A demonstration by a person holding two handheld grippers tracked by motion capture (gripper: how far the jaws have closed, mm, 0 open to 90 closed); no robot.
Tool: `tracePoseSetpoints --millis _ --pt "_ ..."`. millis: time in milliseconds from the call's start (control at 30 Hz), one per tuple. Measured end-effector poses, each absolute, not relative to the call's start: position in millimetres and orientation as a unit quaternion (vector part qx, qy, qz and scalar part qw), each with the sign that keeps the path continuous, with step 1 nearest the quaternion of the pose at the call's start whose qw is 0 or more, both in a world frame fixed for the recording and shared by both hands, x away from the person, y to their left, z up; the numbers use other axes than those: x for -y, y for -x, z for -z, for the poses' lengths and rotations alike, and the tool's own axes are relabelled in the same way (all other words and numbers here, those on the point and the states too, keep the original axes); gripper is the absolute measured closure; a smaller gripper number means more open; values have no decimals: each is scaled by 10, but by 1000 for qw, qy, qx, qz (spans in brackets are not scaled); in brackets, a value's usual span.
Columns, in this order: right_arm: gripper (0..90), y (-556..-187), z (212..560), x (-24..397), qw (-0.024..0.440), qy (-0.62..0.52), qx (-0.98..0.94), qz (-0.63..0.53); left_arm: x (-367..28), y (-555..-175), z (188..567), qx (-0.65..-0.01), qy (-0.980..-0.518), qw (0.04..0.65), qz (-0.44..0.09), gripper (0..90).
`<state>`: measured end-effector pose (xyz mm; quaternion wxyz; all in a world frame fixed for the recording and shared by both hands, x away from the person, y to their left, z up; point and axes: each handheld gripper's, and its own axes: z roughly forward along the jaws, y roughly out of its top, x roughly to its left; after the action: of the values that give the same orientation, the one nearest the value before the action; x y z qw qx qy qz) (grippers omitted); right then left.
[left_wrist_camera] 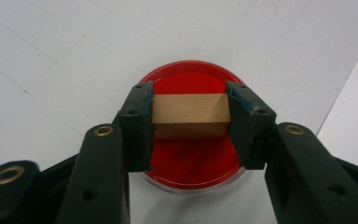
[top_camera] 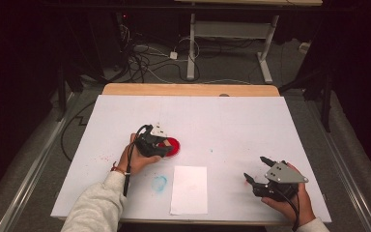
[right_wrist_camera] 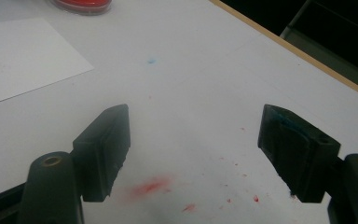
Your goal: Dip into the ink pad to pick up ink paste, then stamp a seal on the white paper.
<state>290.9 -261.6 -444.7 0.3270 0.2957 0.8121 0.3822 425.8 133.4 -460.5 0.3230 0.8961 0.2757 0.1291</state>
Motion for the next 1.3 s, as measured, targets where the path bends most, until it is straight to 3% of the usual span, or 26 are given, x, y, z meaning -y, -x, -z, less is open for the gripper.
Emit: tracePoseSetpoints --millis 867,1300 --pt "258 -2895 4439 2617 329 -296 -812 -382 -1322 -4237 4600 -279 -895 319 -136 538" --pt "257 -2878 4455 2645 331 -292 -814 -377 -1329 -4174 4412 -274 -886 332 -174 540"
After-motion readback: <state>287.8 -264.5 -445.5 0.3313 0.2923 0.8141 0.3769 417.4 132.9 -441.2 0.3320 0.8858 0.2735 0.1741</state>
